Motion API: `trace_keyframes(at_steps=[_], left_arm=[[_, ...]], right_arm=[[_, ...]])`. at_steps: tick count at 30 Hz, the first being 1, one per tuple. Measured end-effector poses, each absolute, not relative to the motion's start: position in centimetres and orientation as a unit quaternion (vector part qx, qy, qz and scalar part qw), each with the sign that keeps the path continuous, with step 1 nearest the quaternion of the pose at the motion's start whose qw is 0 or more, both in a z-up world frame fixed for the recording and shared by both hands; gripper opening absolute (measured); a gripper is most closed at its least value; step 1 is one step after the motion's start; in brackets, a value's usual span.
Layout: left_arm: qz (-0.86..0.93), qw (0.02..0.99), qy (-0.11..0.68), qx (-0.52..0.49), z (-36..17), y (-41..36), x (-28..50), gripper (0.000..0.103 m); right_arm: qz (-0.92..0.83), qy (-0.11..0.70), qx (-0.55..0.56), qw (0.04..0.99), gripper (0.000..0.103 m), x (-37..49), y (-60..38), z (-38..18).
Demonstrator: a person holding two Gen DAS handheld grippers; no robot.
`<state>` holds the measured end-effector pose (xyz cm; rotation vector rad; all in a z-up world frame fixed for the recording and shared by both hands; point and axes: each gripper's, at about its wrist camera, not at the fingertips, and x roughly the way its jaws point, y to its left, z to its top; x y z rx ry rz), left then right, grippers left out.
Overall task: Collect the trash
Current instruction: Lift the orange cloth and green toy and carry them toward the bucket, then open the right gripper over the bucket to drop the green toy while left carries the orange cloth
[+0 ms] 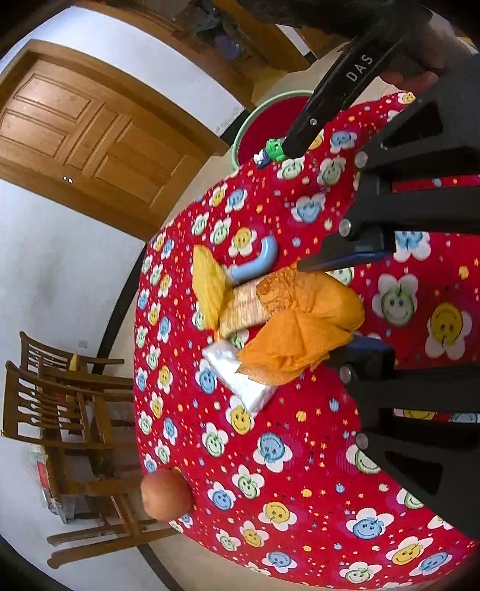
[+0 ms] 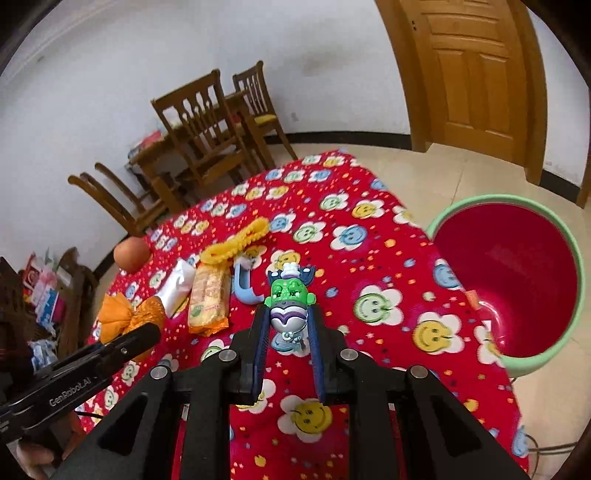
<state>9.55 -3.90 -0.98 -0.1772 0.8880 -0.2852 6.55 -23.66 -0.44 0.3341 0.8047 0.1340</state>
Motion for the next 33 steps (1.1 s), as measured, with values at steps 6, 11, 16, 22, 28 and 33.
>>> trace_keyframes(at_steps=[6,11,16,22,28,33], left_arm=[[-0.154,0.891,0.42,-0.08,0.1,-5.4,9.1,0.031],[-0.17,0.891,0.414,-0.071,1.1,-7.1,8.9,0.031],[-0.185,0.892,0.408,-0.058,1.8,-9.0,9.0,0.031],[-0.209,0.889,0.406,-0.041,2.2,-11.8,9.4,0.031],[-0.229,0.884,0.407,-0.022,2.1,-14.7,9.9,0.031],[-0.244,0.879,0.41,-0.006,1.8,-17.0,10.2,0.031]], right_arm=[[0.052,0.372,0.176,0.91,0.02,5.1,-25.8,0.6],[0.033,0.361,0.187,0.913,0.02,4.3,-27.8,1.2],[0.013,0.353,0.195,0.915,0.02,3.4,-29.6,1.4],[-0.022,0.348,0.204,0.915,0.02,2.5,-32.5,1.3],[-0.054,0.352,0.219,0.908,0.02,2.2,-35.2,0.1],[-0.074,0.363,0.227,0.901,0.02,2.2,-37.0,-1.3]])
